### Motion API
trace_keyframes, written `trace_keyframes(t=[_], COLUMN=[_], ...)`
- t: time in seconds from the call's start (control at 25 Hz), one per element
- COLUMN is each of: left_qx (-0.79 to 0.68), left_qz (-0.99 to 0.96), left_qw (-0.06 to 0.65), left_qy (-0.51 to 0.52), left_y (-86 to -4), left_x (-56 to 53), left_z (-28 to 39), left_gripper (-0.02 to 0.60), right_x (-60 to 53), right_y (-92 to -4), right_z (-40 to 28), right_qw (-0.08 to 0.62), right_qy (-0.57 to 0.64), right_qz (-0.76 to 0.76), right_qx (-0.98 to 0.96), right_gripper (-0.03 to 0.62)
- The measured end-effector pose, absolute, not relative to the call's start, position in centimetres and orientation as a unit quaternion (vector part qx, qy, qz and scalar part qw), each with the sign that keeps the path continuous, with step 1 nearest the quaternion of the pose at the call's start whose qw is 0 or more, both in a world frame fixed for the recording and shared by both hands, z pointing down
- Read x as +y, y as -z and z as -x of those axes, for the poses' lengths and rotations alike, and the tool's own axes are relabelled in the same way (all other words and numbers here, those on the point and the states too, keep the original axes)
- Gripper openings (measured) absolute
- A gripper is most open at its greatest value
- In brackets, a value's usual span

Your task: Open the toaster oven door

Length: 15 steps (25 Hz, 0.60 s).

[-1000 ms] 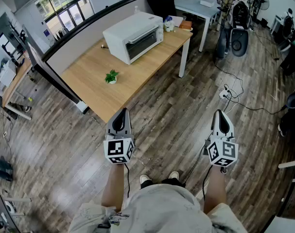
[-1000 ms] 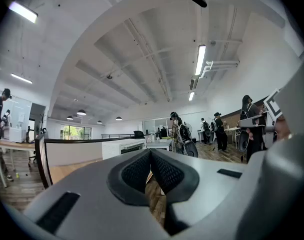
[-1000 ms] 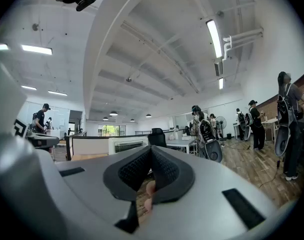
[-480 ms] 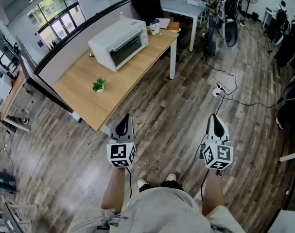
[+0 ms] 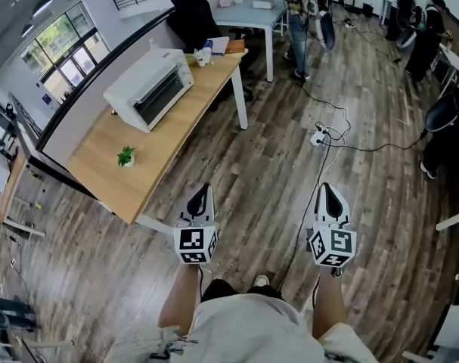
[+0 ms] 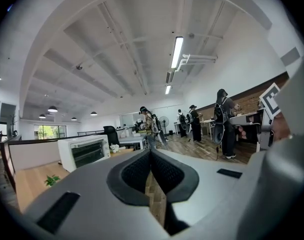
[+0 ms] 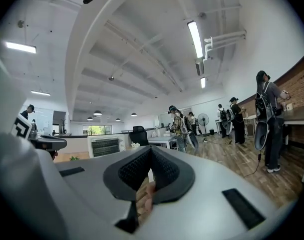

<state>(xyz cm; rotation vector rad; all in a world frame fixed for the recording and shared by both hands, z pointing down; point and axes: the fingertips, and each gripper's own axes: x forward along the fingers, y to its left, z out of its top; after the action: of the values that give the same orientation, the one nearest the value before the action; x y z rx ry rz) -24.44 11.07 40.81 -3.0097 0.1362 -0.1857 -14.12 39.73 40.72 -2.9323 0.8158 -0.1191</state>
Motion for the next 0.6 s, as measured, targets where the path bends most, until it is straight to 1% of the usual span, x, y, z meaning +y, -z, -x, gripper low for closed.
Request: trace_keyframes(t=[0.24, 0.6], left_qx=[0.016, -0.005], left_qz=[0.997, 0.998], left_qw=[0.05, 0.035], left_qy=[0.061, 0.059], left_y=[-40.6, -41.2], left_x=[14.3, 15.5], left_z=[22.9, 20.1], left_gripper=[0.015, 0.014], right_x=[42.2, 42.2], right_y=[-41.3, -41.5], right_z=[13.4, 12.3], right_qw=[0.061, 0.052], right_qy=[0.044, 0.043], right_qz=[0.965, 0.965], right_qx=[0.252, 0.254], right_gripper=[0.015, 0.015])
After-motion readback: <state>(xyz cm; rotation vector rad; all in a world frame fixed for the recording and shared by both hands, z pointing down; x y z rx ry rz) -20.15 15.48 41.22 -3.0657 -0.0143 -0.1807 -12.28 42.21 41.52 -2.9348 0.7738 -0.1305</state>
